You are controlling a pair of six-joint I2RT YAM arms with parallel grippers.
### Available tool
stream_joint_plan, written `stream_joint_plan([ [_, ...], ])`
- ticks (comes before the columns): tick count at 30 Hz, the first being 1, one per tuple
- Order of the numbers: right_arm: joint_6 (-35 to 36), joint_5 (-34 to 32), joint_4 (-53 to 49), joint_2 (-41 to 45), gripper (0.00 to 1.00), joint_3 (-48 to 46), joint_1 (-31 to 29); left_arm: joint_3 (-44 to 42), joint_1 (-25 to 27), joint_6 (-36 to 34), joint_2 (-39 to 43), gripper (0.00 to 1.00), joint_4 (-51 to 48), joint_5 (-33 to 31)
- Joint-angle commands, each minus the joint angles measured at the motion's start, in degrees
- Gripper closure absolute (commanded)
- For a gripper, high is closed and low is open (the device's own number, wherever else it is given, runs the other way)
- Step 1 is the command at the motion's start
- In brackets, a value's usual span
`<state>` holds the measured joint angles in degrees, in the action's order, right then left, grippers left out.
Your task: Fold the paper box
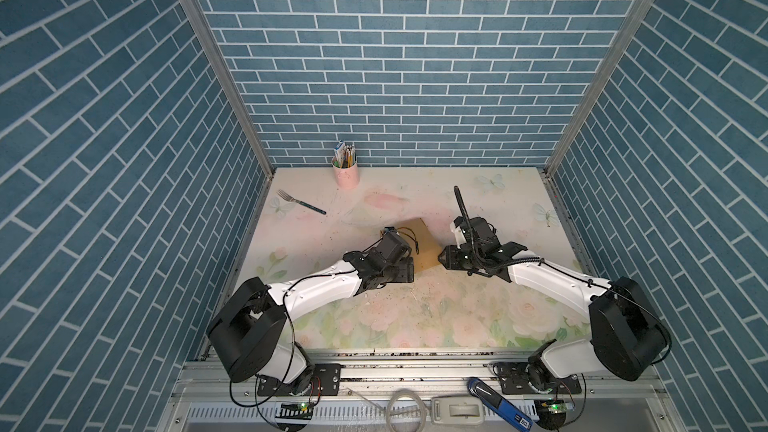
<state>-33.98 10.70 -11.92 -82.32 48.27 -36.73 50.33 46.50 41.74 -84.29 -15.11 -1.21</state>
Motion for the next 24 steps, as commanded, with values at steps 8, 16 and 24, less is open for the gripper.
stream_joint_plan([
  [8, 0.2, 3.4, 2.4, 0.3, 0.68, -1.2, -0.6, 0.2, -0.8, -0.1, -2.3, 0.23, 0.6, 0.4],
  [16, -0.9, 4.7, 2.1, 0.6, 0.69, -1.0, -1.2, 1.0, -1.1, -0.4, -2.9, 0.23, 0.3, 0.7],
  [24, 2.1, -1.4, -1.0, 1.5, 0.61, -0.9, -1.8, 1.4, -1.5, -0.6, -1.2, 0.23, -0.7, 0.6],
])
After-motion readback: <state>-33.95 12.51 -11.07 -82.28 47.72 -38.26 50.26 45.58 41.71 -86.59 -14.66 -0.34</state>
